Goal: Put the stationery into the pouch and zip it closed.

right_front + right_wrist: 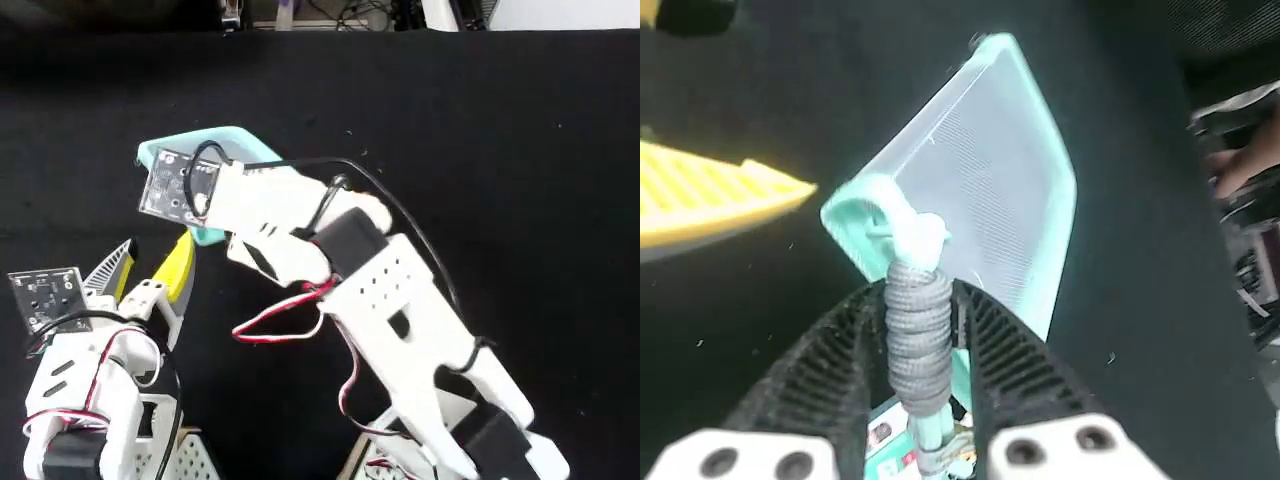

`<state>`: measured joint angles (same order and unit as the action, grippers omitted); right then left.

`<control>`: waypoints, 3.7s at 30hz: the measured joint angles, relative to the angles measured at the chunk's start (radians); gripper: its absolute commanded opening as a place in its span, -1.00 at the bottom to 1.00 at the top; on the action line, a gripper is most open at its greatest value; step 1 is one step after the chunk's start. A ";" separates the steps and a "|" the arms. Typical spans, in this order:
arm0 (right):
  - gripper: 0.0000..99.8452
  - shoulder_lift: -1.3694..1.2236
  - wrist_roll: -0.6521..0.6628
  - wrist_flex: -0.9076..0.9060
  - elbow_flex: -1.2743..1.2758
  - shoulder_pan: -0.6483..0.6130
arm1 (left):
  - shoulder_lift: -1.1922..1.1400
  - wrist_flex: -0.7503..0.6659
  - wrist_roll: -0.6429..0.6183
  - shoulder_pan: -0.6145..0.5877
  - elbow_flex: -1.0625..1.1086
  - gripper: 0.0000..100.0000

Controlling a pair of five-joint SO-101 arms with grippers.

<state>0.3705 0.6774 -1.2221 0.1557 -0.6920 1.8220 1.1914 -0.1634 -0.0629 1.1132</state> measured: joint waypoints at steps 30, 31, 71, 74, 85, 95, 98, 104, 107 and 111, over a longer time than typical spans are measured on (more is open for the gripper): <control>-0.98 -0.008 0.000 0.000 0.000 0.000 | 0.000 -0.155 0.000 0.018 0.230 -0.49; -0.98 -0.008 0.000 0.000 0.000 0.000 | 0.000 -0.161 0.000 0.018 0.235 -0.49; -0.98 0.566 0.003 -0.026 0.285 0.106 | -0.002 -0.152 0.068 -0.255 0.087 -0.94; -0.98 0.603 -0.017 0.015 0.330 0.106 | 0.000 -0.055 0.110 -0.247 -0.025 -0.94; -0.98 0.620 -0.100 0.100 0.497 0.126 | -0.311 0.063 0.245 -0.103 -0.241 -0.94; -0.98 0.618 -0.100 0.071 0.377 0.224 | -0.786 0.310 0.252 -0.094 -0.721 -0.94; -0.98 0.618 -0.100 -0.009 0.259 0.226 | -0.895 0.434 0.252 -0.092 -0.927 -0.94; -0.98 0.620 -0.100 -0.064 0.186 0.227 | -1.122 0.549 0.252 -0.092 -1.148 -0.94; -0.98 0.620 -0.100 -0.064 0.193 0.227 | -1.191 0.552 0.253 -0.092 -1.183 -0.94; -0.98 0.620 -0.100 -0.064 0.232 0.229 | -1.241 0.551 0.255 -0.092 -1.201 -0.94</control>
<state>0.9904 0.5777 -1.2866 0.3874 -0.4634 0.5808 1.7423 0.0913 -0.1550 -0.0882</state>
